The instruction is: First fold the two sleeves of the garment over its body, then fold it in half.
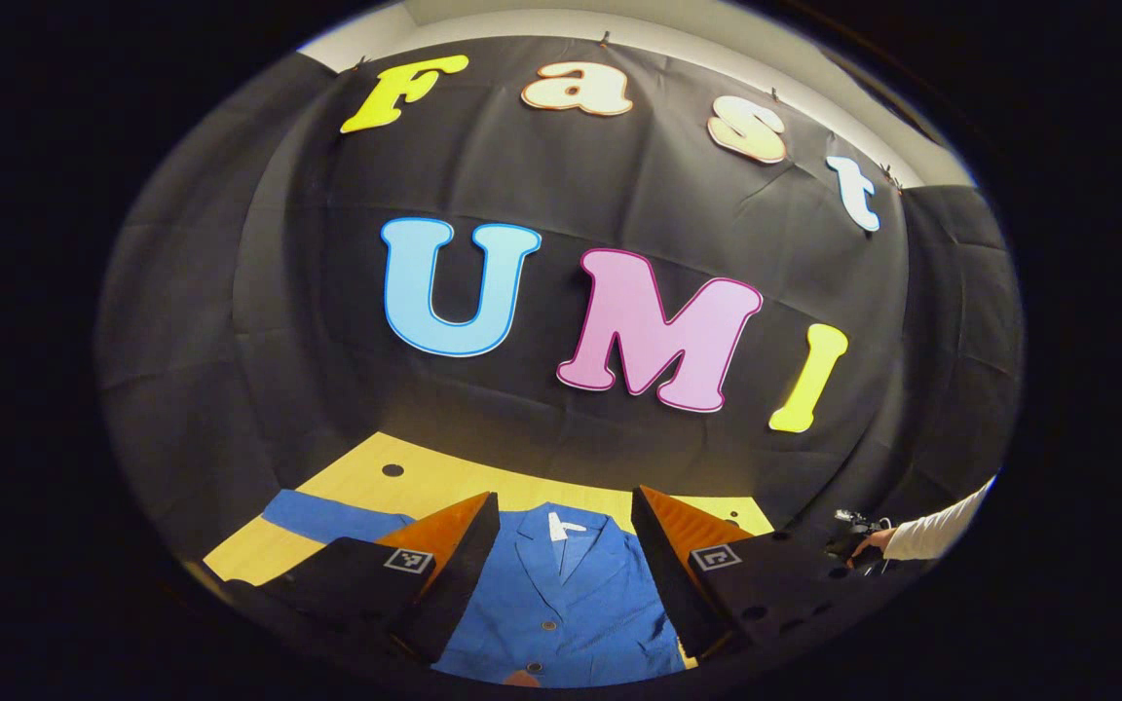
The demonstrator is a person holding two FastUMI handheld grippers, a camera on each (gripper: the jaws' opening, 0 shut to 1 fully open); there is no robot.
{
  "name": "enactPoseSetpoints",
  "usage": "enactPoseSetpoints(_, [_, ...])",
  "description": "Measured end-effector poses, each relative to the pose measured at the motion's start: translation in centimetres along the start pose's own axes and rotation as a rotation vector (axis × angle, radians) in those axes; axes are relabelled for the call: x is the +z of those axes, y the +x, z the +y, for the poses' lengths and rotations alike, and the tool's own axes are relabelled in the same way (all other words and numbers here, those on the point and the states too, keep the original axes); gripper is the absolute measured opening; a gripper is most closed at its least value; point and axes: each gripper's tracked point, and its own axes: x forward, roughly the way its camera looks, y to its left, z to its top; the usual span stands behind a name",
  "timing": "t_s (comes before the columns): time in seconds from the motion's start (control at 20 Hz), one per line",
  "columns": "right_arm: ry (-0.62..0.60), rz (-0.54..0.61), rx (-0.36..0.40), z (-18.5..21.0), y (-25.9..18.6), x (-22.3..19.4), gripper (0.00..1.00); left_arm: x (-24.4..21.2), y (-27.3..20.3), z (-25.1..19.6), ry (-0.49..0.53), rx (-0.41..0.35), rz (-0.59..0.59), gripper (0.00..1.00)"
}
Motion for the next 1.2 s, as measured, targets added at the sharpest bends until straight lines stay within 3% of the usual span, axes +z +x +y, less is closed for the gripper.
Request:
enactPoseSetpoints(0.05, [-0.005, -0.001, 0.004, 0.0, -0.2, 0.1, 0.77, -0.1, -0.1, 0.0, 0.013, 0.0, 0.004, 0.78])
enactPoseSetpoints(0.1, [0.0, 0.003, 0.01, 0.0, -0.2, -0.1, 0.64, -0.2, -0.2, 0.0, 0.022, 0.007, 0.011, 0.78])
enactPoseSetpoints(0.15, [0.009, 0.004, 0.017, 0.1, -0.2, -0.1, 0.79, -0.4, -0.3, 0.0, 0.03, 0.007, 0.013, 0.78])
enactPoseSetpoints(0.2, [0.019, -0.001, 0.024, 0.2, -0.4, 0.0, 0.64, -0.4, -0.4, 0.1, 0.038, 0.007, 0.014, 0.78])
enactPoseSetpoints(0.35, [-0.016, -0.022, -0.011, -0.2, -0.2, 0.1, 0.55, -0.8, -0.5, 0.8, 0.04, 0.017, 0.023, 0.78])
enactPoseSetpoints(0.5, [-0.051, -0.014, -0.012, 1.0, -0.4, -0.5, 0.09, -1.3, -0.8, 1.1, 0.016, 0.016, 0.031, 0.78])
enactPoseSetpoints(0.8, [-0.116, -0.107, -0.044, 3.0, -1.3, 0.4, 0.05, -1.5, -2.3, 3.0, 0.022, 0.039, 0.026, 0.78])
enactPoseSetpoints(1.0, [-0.132, -0.205, 0.02, 7.3, -5.9, 0.4, 0.05, -1.5, -3.2, 4.7, -0.004, 0.013, 0.004, 0.78])
enactPoseSetpoints(1.2, [-0.158, -0.326, 0.123, 15.5, -12.2, -0.3, 0.05, -1.2, -4.7, 7.6, -0.006, -0.02, -0.014, 0.78])
